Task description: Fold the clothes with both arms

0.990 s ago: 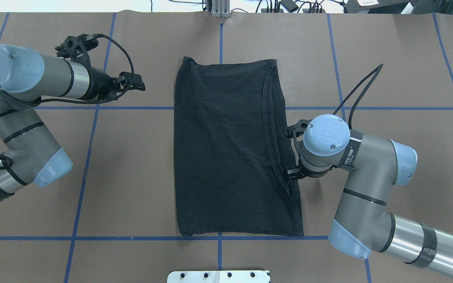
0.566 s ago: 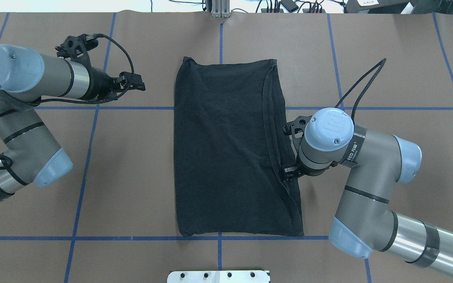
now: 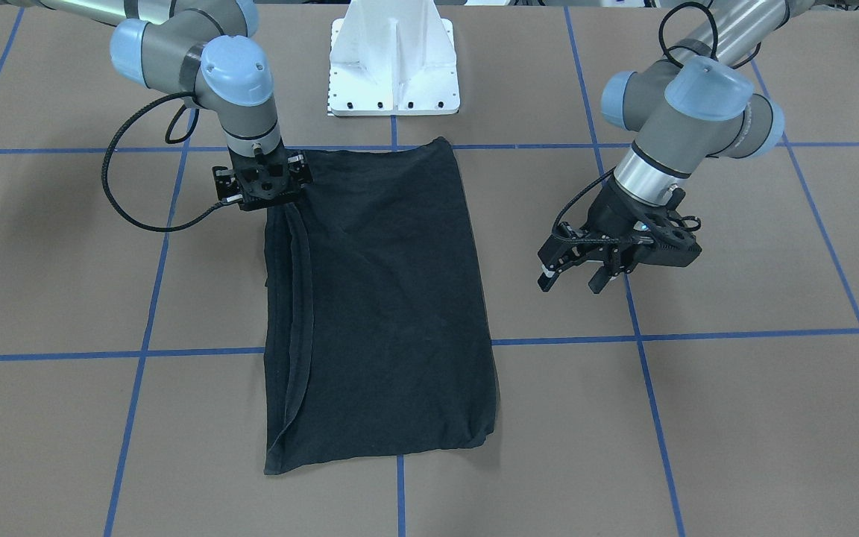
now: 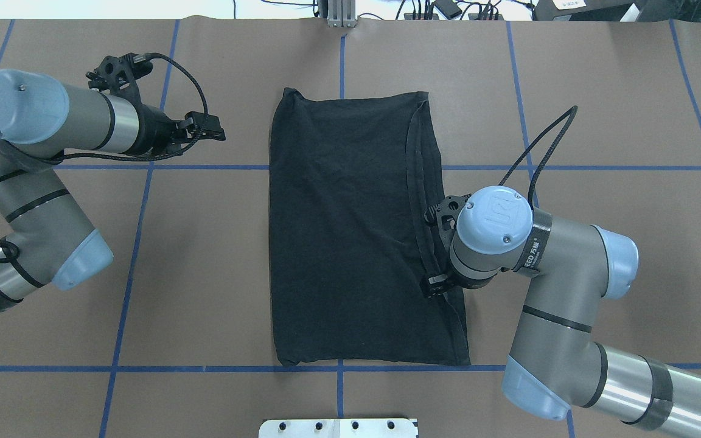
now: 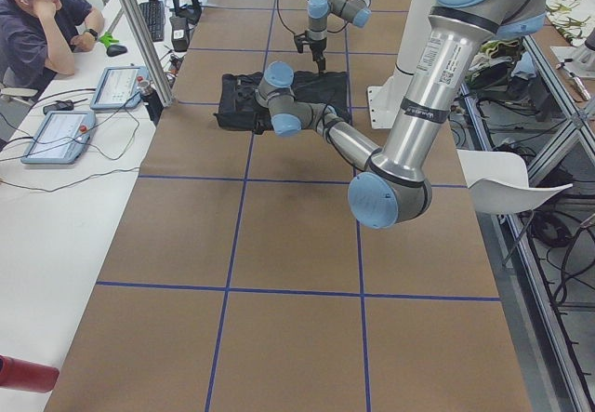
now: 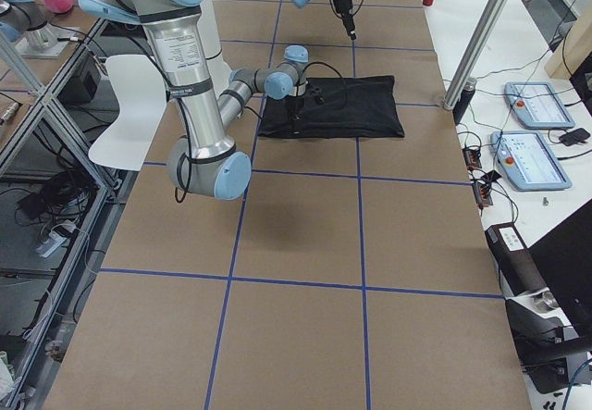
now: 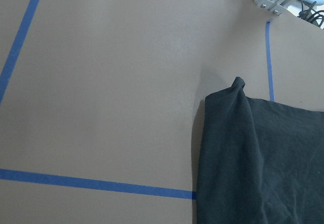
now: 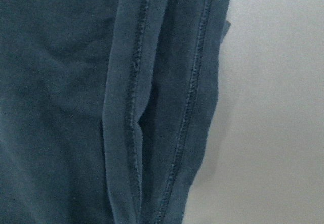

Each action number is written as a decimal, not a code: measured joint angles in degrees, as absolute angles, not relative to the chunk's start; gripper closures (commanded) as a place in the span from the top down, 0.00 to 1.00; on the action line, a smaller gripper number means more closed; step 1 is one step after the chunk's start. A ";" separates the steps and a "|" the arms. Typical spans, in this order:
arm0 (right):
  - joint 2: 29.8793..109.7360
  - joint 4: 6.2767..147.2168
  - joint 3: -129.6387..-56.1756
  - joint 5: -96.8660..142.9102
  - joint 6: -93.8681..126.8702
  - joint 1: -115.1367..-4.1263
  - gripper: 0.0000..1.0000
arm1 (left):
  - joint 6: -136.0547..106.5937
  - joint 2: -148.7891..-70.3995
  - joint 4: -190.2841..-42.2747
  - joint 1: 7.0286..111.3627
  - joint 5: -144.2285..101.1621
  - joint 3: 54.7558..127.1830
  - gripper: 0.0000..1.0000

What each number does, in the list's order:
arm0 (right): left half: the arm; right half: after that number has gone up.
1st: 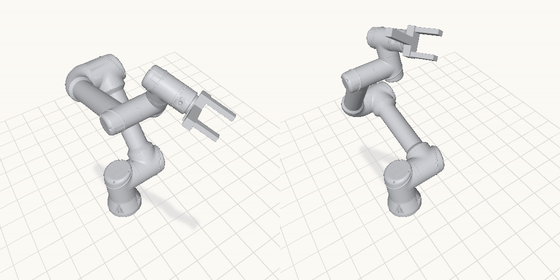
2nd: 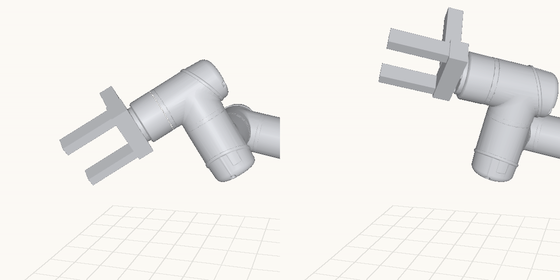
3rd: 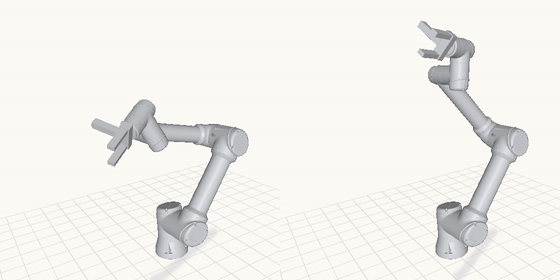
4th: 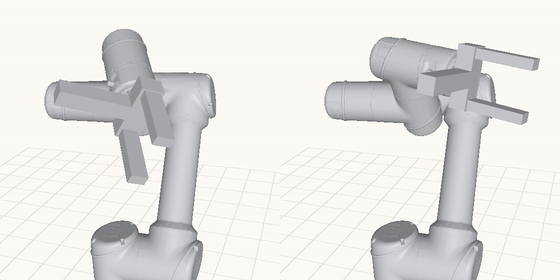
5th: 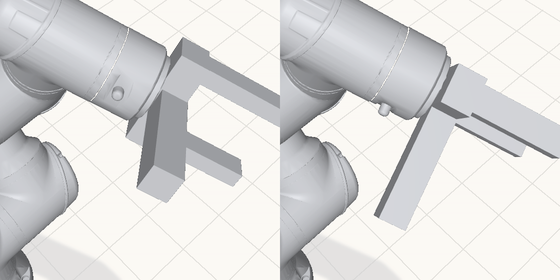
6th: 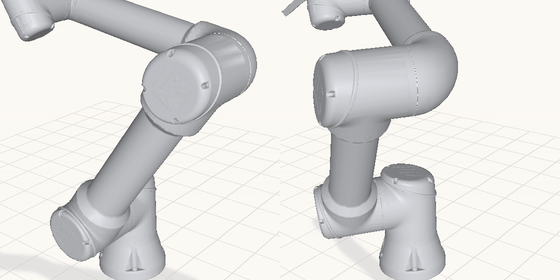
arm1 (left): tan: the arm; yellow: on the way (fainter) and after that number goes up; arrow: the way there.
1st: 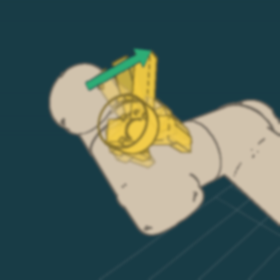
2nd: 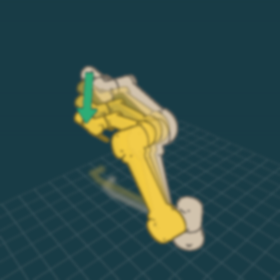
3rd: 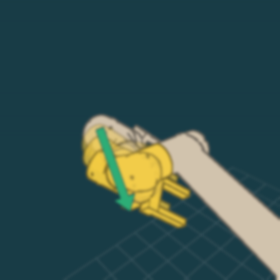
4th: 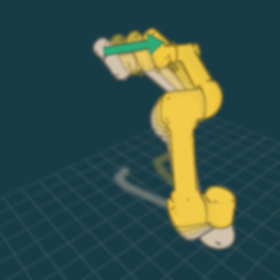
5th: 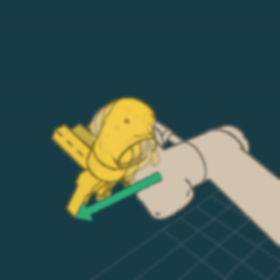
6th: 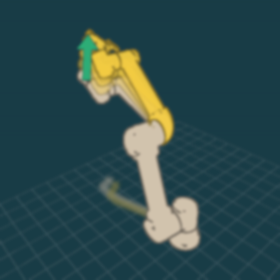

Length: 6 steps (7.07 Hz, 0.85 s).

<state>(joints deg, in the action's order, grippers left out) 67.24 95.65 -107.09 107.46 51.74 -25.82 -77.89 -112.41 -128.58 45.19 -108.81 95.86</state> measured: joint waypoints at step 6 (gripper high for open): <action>67.89 95.71 -105.90 107.36 50.75 -25.73 1.00 | -77.94 -112.44 -128.58 44.97 -108.81 95.88 1.00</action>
